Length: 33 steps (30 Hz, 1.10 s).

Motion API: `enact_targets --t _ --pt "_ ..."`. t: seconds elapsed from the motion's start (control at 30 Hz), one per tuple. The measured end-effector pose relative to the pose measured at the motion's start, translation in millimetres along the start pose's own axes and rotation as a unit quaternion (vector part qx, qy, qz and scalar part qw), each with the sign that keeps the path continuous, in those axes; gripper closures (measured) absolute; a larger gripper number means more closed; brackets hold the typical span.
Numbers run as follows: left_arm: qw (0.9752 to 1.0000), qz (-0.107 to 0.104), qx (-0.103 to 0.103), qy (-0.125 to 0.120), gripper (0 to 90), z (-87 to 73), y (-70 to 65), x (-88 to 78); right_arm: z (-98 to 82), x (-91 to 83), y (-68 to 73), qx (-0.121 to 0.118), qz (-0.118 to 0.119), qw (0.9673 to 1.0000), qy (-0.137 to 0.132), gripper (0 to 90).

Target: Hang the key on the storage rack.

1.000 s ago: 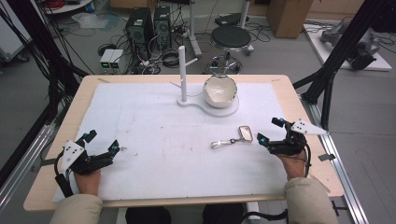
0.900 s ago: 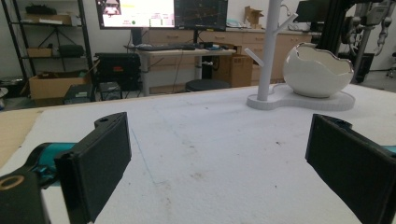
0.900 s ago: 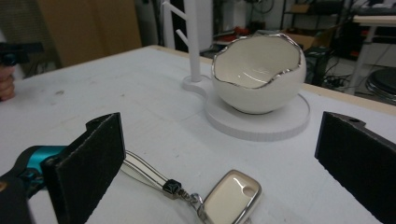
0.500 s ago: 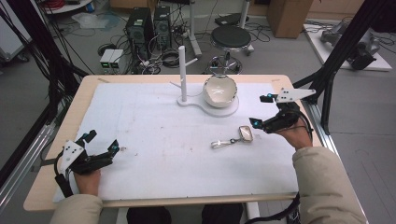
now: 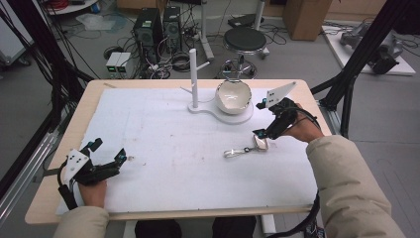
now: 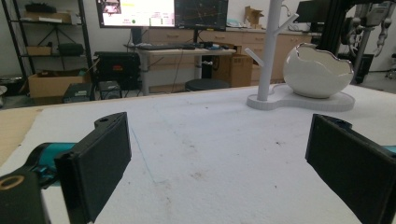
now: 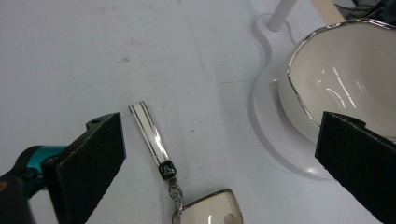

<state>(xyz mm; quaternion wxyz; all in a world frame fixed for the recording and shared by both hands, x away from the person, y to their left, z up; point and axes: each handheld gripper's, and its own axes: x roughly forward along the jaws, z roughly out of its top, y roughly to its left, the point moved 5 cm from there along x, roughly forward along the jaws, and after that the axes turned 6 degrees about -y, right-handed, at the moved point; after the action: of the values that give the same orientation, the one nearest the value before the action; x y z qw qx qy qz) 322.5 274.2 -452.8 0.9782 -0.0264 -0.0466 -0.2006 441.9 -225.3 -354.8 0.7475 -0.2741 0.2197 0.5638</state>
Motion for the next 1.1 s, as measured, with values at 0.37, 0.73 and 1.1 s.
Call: enact_targets --t 0.37,0.73,1.1 --pt "1.0000 -0.001 0.000 0.001 7.2 -0.1 0.2 0.3 -13.7 36.8 4.5 -0.033 0.064 0.9942 0.080 0.9" --pt "1.0000 -0.001 0.002 0.002 7.2 -0.1 0.0 0.4 -27.8 66.8 11.8 -0.068 0.109 0.9800 0.152 1.9" --pt "1.0000 -0.001 0.005 0.001 7.2 -0.1 -0.3 0.0 -37.6 87.3 21.1 -0.096 0.129 0.9643 0.211 5.0"
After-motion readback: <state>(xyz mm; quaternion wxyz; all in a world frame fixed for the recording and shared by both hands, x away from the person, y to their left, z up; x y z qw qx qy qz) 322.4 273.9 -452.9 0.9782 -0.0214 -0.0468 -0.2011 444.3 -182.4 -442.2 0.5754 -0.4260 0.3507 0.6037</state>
